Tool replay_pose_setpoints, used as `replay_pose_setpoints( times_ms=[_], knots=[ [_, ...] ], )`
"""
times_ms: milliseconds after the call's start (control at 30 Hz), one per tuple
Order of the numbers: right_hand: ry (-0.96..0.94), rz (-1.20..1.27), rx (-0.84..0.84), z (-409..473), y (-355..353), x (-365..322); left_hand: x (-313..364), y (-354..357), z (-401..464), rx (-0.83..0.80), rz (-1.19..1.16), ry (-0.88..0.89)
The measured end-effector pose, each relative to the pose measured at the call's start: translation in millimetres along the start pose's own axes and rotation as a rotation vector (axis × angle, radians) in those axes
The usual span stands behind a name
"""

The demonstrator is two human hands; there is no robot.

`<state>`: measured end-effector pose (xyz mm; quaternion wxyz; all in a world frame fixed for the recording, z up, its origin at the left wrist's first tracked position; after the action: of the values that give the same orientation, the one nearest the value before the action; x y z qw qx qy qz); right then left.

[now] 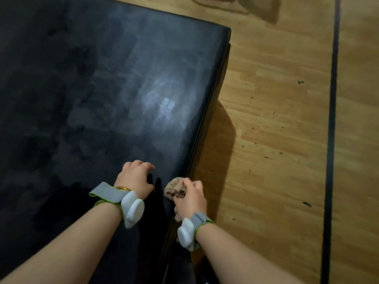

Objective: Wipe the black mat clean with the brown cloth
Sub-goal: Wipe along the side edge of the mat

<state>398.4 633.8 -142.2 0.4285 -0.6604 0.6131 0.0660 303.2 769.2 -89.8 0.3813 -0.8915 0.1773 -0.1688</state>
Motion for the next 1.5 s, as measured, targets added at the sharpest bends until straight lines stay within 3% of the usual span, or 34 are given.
replay_pose_setpoints(
  times_ms=[100,333,533,767,1033,1367,1500],
  knots=[
    [-0.028,-0.065,-0.015,9,-7,-2,-2,9,-10,-0.002,-0.005,-0.013],
    [-0.009,0.029,0.135,15,-11,-7,-12,21,-29,0.020,-0.034,-0.039],
    [-0.065,-0.081,-0.060,-36,35,10,-21,31,-39,-0.003,-0.014,-0.059],
    [0.020,0.028,0.101,4,-5,-2,-23,37,-53,0.020,-0.067,-0.068],
    [-0.011,-0.056,-0.077,-49,45,17,-33,41,-71,-0.001,-0.068,-0.091],
    [0.083,0.059,0.083,-38,38,18,-50,53,-75,-0.032,-0.070,-0.111],
    [0.069,0.001,0.019,-65,62,24,-57,54,-73,-0.028,-0.056,-0.106]
  ],
)
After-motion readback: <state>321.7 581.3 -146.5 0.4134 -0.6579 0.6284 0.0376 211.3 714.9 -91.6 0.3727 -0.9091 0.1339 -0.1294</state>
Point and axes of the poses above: each hand's wrist, its own z-axis towards the middle knuckle, its own y-axis out of the palm, x = y × z, the point moved 5 cm from there along z, towards the middle knuckle, and after that the axes turned 6 degrees about -x, right-handed, at the moved point
